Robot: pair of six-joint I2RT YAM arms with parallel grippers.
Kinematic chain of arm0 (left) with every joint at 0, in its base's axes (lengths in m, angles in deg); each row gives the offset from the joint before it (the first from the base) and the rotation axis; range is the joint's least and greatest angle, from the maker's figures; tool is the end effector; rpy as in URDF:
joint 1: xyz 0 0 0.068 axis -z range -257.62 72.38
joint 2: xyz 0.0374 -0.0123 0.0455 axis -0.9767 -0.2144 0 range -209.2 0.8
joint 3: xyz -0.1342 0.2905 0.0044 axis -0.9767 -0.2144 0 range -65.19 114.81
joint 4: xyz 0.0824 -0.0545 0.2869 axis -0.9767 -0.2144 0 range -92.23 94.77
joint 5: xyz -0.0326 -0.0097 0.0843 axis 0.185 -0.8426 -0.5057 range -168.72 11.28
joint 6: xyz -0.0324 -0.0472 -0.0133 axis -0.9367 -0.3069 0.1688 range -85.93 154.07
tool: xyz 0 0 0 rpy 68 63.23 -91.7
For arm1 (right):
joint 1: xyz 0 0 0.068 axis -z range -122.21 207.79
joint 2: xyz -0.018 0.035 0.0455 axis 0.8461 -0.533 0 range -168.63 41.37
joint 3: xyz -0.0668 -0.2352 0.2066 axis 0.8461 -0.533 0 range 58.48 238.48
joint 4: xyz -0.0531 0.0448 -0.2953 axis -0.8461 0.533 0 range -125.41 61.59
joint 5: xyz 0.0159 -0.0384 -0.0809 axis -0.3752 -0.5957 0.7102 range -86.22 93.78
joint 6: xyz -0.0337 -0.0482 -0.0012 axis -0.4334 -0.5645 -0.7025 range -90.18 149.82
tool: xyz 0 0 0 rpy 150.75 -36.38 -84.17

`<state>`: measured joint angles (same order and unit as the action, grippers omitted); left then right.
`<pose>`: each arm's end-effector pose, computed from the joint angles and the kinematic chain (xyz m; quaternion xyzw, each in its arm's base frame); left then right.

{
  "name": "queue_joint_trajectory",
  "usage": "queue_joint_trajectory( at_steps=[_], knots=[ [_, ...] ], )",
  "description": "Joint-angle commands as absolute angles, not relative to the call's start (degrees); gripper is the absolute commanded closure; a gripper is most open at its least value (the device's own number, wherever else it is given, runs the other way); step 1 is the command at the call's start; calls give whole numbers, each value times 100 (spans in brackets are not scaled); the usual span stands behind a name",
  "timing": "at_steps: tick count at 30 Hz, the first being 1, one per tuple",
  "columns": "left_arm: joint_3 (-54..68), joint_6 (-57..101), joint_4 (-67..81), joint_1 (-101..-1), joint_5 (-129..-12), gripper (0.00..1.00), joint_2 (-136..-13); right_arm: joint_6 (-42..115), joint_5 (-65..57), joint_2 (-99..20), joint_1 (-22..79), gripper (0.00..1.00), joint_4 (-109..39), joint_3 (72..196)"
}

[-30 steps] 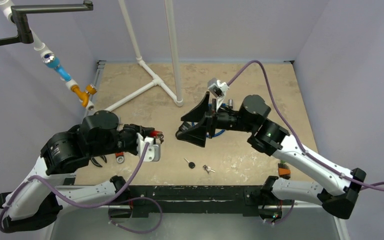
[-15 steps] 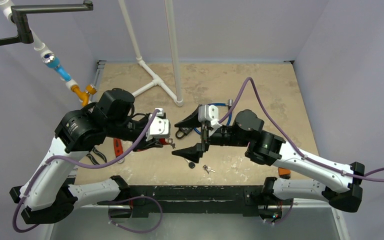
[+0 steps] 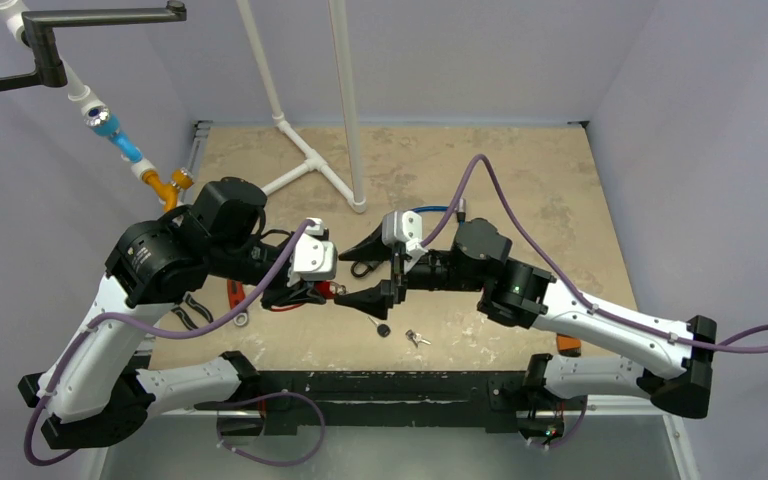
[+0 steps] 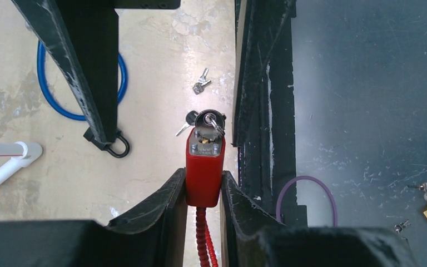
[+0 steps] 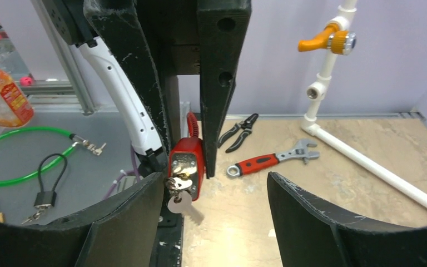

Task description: Unlock with the key

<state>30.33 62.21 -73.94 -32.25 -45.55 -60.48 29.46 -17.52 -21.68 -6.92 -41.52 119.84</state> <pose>0.0912 -0.1256 0.5233 0.6174 0.6419 -0.3158 0.3273 0.1068 0.2622 0.4524 -0.4733 0.4899 0.4904 0.5436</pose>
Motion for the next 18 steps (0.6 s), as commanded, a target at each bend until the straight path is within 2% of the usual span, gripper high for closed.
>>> queue_joint_trajectory(
  at_steps=[1,6,10,13,18],
  knots=[
    [3157,6145,-7144,-3271,-4599,100,-5991,3177,-2134,-2177,-755,33,-4491,12009],
    [3053,6087,-6983,-3268,-4694,100,-5921,3274,-2322,-2252,-762,36,-4569,12012],
    [3061,6075,-6977,-3264,-4648,100,-5908,3326,-2294,-2369,-769,44,-4605,12079],
    [3078,6071,-6985,-3270,-4638,100,-5906,3360,-2240,-2485,-785,54,-4605,12158],
    [3120,6046,-6963,-3266,-4586,100,-5898,3459,-2033,-2607,-786,84,-4573,12289]
  ],
)
